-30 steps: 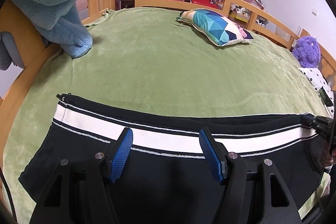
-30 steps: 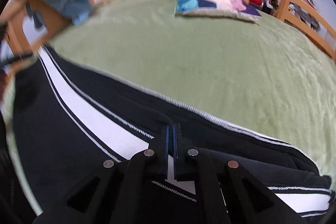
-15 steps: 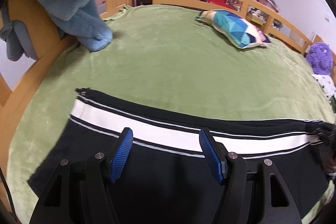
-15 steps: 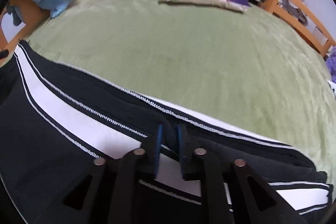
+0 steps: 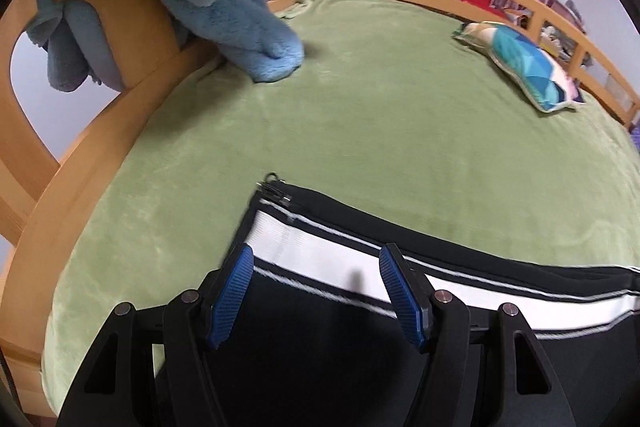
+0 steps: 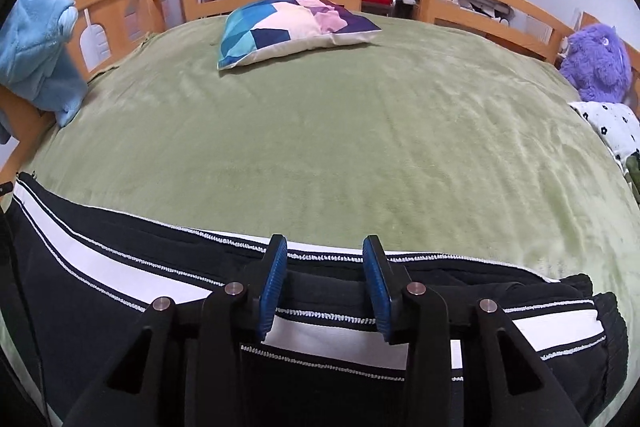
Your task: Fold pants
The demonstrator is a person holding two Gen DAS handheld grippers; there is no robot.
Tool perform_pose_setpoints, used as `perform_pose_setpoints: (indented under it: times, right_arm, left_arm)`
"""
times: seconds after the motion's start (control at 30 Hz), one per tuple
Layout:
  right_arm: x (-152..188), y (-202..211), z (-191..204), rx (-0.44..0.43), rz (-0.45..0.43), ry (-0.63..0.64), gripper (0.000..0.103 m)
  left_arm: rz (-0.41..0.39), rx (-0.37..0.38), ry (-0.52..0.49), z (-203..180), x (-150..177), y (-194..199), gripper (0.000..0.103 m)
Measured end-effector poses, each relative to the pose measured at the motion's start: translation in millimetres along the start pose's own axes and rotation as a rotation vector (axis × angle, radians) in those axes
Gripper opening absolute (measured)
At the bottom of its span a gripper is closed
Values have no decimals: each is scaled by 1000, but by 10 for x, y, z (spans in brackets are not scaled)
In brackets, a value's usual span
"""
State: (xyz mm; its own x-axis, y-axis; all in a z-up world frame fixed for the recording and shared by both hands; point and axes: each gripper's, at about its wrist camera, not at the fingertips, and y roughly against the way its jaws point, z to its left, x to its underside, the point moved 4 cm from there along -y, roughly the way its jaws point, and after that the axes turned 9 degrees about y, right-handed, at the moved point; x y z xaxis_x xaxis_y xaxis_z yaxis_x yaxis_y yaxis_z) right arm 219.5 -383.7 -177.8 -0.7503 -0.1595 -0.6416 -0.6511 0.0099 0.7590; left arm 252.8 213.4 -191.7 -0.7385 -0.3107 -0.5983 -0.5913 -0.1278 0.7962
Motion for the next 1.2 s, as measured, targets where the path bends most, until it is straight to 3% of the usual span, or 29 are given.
perform_pose_setpoints:
  times: [0.17,0.27,0.33,0.47,0.53,0.63,0.77,0.83,0.97,1.2]
  right_arm:
    - [40,-79,90,24,25,34,39]
    - [61,-124,97,35,43,34,39]
    - [65,-141,88,43,48,27,39]
    - [68,-167,43,55,54,6,39]
    - [74,-177,12,62,55,-5,39]
    - [76,-171,-21,48,54,-31,39]
    - [95,-202,52,12,71,-14,40]
    - [139,-283,125,31,101,28,44]
    - [172,-340,167,68,122,59,44]
    - [64,202,125,-3,-15,-106,46]
  left_arm:
    - [-15,-14,6,60,-126,-199,63]
    - [10,-21,3,30,-144,-387,47]
    - [-4,-60,-16,26,-125,-430,25]
    - [-64,-1,41,172,-189,-327,19]
    - [-99,-8,69,265,-236,-265,19]
    - [-86,-28,66,265,-212,-344,19]
    - [-51,-109,-1,151,-149,-479,28]
    - [-66,-99,7,140,-158,-358,30]
    - [-76,-9,71,205,-164,-23,49]
    - [-76,16,82,623,236,728,64]
